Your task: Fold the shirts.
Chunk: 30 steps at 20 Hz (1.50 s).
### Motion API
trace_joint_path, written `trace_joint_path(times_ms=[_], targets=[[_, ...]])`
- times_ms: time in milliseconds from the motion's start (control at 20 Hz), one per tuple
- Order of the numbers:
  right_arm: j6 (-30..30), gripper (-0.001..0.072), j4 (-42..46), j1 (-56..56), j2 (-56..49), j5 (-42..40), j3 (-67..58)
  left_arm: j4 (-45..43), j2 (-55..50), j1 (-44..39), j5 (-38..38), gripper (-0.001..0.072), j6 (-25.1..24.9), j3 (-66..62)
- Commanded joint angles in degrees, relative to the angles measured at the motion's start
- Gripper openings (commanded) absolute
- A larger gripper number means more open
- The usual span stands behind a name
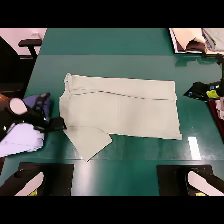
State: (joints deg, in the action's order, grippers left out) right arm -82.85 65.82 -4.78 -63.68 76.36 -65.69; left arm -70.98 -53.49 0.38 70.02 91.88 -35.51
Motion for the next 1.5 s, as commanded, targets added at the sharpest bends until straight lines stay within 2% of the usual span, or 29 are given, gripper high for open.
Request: trace_joint_path(times_ms=[0, 150, 300, 350, 450, 500, 700, 750, 800, 950, 1050, 1300, 1450], targets=[[0.0, 0.0313, -0.3, -0.2, 2.9, -1.0, 1.6, 8.0, 3.0, 0.0, -5.8, 0.0568, 1.1, 9.7], [0.0, 0.0313, -0.3, -0.2, 3.1, -0.7, 1.5, 15.0, 2.9, 0.0, -12.4, 0.0568, -1.0, 13.5], [0.0, 0.0313, -0.4, -0.2, 3.1, -0.8, 1.5, 19.4, 2.9, 0.0, -13.8, 0.0564, -3.6, 14.4], [0.0, 0.0313, -0.3, -0.2, 3.1, -0.7, 1.5, 20.3, 2.9, 0.0, -14.1, 0.0407, -3.8, 14.4], [0.1, 0.0314, 0.4, -0.3, 3.1, 1.1, 1.6, 20.7, 2.9, 0.0, -13.8, 0.0048, -4.0, 13.8], [0.8, 0.0313, 1.2, -0.8, 3.1, 2.8, 2.0, 20.7, 3.0, 0.0, -12.8, 0.0020, -5.0, 13.0], [0.8, 0.0316, 6.2, -8.2, 5.3, 6.3, 13.5, 17.7, 3.0, 0.0, -8.4, 0.0020, -5.4, 7.4], [0.8, 0.0395, 7.4, -11.2, 6.0, 6.4, 17.5, 17.4, 3.0, 0.0, -7.8, 0.0020, -5.6, 6.3], [0.8, 0.0513, 7.7, -14.3, 6.4, 6.8, 21.0, 17.4, 3.0, 0.0, -7.8, 0.0020, -6.1, 5.4], [0.9, 0.0502, 5.9, -21.6, 5.0, 6.4, 30.1, 17.4, 3.0, 0.0, -7.7, 0.0020, -6.4, 4.8], [2.0, 0.0431, 2.1, -22.8, 2.6, 4.9, 33.8, 17.4, 3.0, 0.0, -7.3, 0.0020, -6.4, 4.8], [5.5, 0.0423, -9.9, -22.6, -3.5, -0.1, 35.4, 17.4, 3.0, 0.0, -7.6, 0.0020, -6.4, 4.8], [6.7, 0.0193, -10.2, -20.4, -4.0, -0.5, 33.3, 17.4, 3.0, 0.0, -8.0, 0.0020, -6.4, 4.8]])
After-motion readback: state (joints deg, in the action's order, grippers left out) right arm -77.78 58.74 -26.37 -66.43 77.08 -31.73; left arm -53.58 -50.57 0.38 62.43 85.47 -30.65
